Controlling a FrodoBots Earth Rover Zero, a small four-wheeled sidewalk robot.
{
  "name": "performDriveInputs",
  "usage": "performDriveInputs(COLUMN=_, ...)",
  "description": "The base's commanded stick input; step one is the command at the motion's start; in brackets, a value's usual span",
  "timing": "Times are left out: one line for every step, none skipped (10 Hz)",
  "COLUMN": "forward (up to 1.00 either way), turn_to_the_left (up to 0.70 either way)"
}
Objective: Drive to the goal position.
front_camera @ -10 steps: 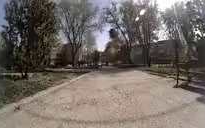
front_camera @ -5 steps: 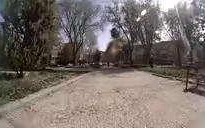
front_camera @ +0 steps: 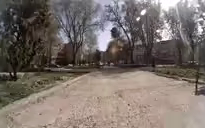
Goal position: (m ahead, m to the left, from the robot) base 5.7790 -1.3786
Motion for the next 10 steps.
performDriveInputs(forward=0.70, turn_to_the_left=0.00)
performDriveInputs(forward=0.70, turn_to_the_left=0.00)
performDriveInputs(forward=0.70, turn_to_the_left=0.00)
performDriveInputs(forward=0.70, turn_to_the_left=0.00)
performDriveInputs(forward=0.70, turn_to_the_left=0.00)
performDriveInputs(forward=0.70, turn_to_the_left=0.00)
performDriveInputs(forward=0.70, turn_to_the_left=0.00)
performDriveInputs(forward=0.70, turn_to_the_left=0.00)
performDriveInputs(forward=0.70, turn_to_the_left=0.00)
performDriveInputs(forward=0.70, turn_to_the_left=0.00)
